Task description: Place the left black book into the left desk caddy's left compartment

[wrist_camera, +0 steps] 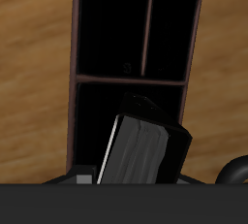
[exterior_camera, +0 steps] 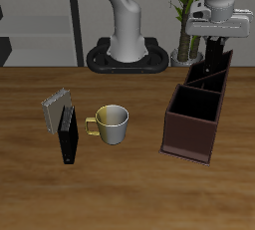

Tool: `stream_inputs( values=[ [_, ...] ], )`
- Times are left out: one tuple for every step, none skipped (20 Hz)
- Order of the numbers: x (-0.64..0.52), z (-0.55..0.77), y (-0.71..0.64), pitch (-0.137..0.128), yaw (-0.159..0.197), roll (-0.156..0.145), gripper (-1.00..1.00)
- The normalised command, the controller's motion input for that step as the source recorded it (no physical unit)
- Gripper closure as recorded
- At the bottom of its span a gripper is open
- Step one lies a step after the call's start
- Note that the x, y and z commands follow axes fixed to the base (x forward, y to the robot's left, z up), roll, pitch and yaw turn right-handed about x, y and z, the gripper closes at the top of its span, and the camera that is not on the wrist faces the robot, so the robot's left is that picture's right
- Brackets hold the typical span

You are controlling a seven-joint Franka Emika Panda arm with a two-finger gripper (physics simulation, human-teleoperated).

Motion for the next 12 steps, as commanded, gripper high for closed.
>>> stream_inputs(
  values=[
    [0.09,-0.19,0.05,0.059,-0.033,-0.009,1.00],
    [0.05,-0.31,0.11,0.082,-0.049,0.022,1.00],
    [0.17,0.04,-0.01,0.000,0.000,0.000,1.00],
    [0.03,-0.42,0.21,0.078,0.028,0.082,1.00],
    [0.14,-0.11,0.00,0.046,-0.028,-0.025,1.00],
    [0.08,-0.26,0.14,-0.014,0.024,0.019,1.00],
    [0.17,-0.30,0.04,0.084,0.011,0.069,1.00],
    [0.22,-0.21,-0.06,0.053,0.013,-0.070,1.00],
    [0.36,-0.29,-0.20,0.057,-0.013,-0.042,1.00],
    [0.24,-0.18,-0.12,0.037,-0.030,-0.029,1.00],
    [0.23,-0.27,-0.12,0.016,0.031,-0.050,1.00],
    [0.29,-0.37,-0.14,0.054,-0.021,-0.045,1.00]
  ],
)
